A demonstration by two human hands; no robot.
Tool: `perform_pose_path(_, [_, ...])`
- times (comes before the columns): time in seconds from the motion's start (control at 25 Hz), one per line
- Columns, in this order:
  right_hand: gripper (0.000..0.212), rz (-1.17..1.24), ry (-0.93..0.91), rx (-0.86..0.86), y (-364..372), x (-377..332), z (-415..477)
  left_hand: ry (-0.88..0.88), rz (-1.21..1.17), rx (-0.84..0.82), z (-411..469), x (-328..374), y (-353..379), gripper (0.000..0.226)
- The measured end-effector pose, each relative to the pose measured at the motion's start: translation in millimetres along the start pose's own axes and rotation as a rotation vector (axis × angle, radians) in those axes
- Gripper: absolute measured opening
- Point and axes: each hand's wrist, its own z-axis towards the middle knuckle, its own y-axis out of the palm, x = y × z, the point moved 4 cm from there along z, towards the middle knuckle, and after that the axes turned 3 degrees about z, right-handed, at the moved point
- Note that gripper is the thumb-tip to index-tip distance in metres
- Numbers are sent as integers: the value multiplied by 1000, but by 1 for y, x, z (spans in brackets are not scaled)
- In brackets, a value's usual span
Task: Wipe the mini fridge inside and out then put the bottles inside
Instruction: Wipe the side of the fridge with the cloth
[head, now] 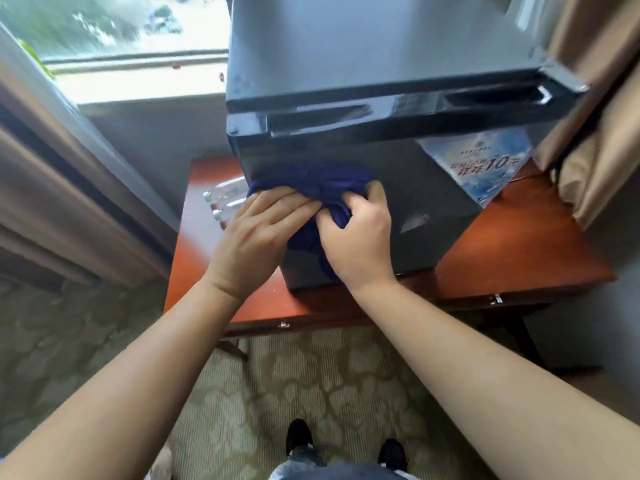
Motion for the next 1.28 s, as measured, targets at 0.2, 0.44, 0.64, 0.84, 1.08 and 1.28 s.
perform_pose_path(0.2, [14, -66, -143, -18, -10, -14, 14, -50, -15, 129, 10, 5, -5, 28])
perform_pose_path(0.44, [12, -125, -120, -76, -2, 29, -1, -102, -72, 126, -12, 8, 38, 26])
perform_pose_path(0.64, [13, -190, -13, -193, -8, 82, -16, -64, -147, -17, -28, 23, 88, 33])
perform_pose_path(0.84, [16, -280, 73, -288, -34, 139, -16, -10, -112, -206, -29, 50, 143, 51])
perform_pose_path(1.08, [22, -245, 30, -219, -107, 186, 15, -62, -157, -268, 25, 117, 185, 54])
perform_pose_path(1.28, [22, -271, 1, -115, -176, 212, 48, -86, -214, -272, 82, 169, 218, 49])
